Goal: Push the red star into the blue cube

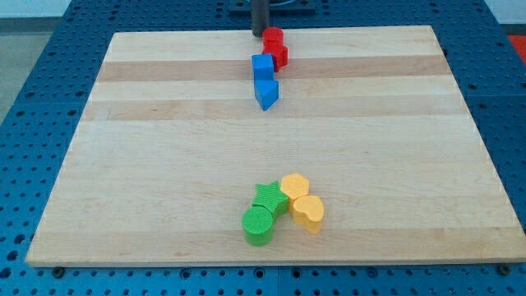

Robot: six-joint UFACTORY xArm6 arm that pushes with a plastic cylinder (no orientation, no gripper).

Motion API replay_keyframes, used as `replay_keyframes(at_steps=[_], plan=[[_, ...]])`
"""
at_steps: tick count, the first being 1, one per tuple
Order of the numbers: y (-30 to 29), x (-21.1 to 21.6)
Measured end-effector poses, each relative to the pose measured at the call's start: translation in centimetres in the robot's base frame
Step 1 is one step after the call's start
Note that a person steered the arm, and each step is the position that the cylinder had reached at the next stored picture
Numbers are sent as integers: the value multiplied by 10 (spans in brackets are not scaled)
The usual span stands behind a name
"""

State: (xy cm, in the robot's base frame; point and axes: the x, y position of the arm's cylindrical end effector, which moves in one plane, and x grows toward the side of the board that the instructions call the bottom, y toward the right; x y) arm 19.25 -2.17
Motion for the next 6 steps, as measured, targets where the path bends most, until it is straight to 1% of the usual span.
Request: replay_keyframes(at_steps=[1,2,4,6], plan=[[14,2],[14,2],[47,9],[34,0]])
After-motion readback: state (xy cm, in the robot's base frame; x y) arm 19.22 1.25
